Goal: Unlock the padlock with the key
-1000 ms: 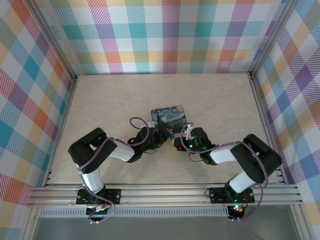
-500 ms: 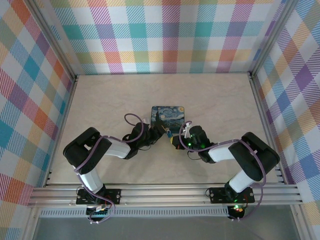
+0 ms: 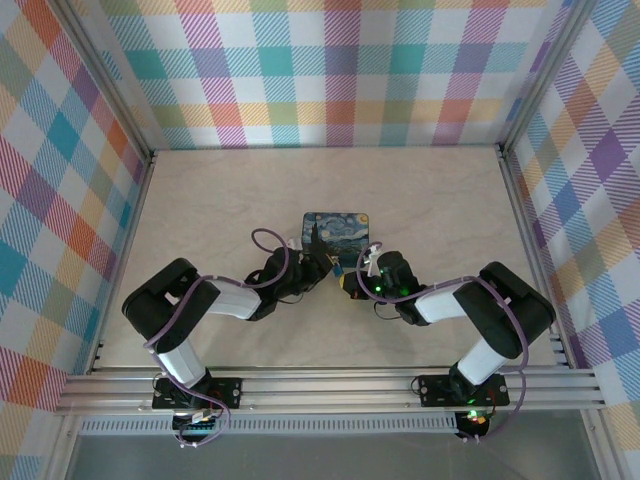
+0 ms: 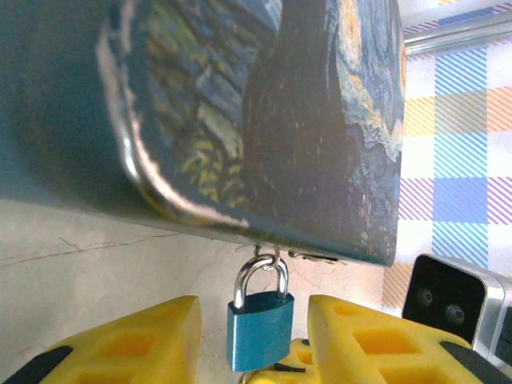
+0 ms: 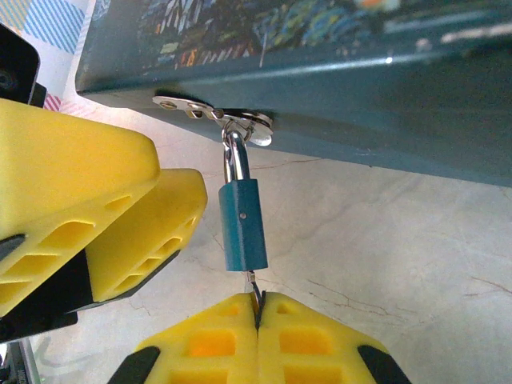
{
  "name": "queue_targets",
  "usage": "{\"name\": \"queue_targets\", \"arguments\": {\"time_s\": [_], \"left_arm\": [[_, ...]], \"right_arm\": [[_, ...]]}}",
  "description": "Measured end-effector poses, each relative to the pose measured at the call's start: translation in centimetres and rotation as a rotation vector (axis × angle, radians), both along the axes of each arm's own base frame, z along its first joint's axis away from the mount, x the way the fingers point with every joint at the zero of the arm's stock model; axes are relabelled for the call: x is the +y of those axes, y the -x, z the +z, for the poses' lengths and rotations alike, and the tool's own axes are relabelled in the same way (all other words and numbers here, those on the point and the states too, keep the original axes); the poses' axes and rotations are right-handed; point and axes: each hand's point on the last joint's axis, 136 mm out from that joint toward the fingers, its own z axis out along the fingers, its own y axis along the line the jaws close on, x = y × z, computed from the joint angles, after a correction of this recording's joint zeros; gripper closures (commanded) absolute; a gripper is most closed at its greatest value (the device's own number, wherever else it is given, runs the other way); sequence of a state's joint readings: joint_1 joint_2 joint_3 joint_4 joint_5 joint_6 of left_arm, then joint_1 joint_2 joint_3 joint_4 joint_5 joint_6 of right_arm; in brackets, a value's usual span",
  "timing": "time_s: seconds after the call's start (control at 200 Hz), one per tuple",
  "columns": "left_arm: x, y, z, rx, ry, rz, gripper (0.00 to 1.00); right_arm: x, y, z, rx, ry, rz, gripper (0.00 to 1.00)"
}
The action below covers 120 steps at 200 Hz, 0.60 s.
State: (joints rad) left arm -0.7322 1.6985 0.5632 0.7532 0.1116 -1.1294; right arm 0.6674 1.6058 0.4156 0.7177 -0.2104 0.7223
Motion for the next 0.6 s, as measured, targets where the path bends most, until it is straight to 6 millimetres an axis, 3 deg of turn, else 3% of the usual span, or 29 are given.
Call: {"name": "queue_targets", "arguments": {"time_s": [0.205,0.415,0.6], "left_arm": [[-0.3,0.2,0.0,0.004,0.011,-0.005,0.6],[-0.6,0.4,-1.7,0.042,0.005,-0.01,0.6],[-1.1,0.4,-1.7,0.043,0.016,-0.018,0.6]], "right_arm": [[0.0,0.0,0.0,0.0,0.0,0.0,1.0],[0.0,0.0,0.0,0.0,0.0,0.0,1.0],[0.0,0.0,0.0,0.003,0.0,-0.002,1.0]]}}
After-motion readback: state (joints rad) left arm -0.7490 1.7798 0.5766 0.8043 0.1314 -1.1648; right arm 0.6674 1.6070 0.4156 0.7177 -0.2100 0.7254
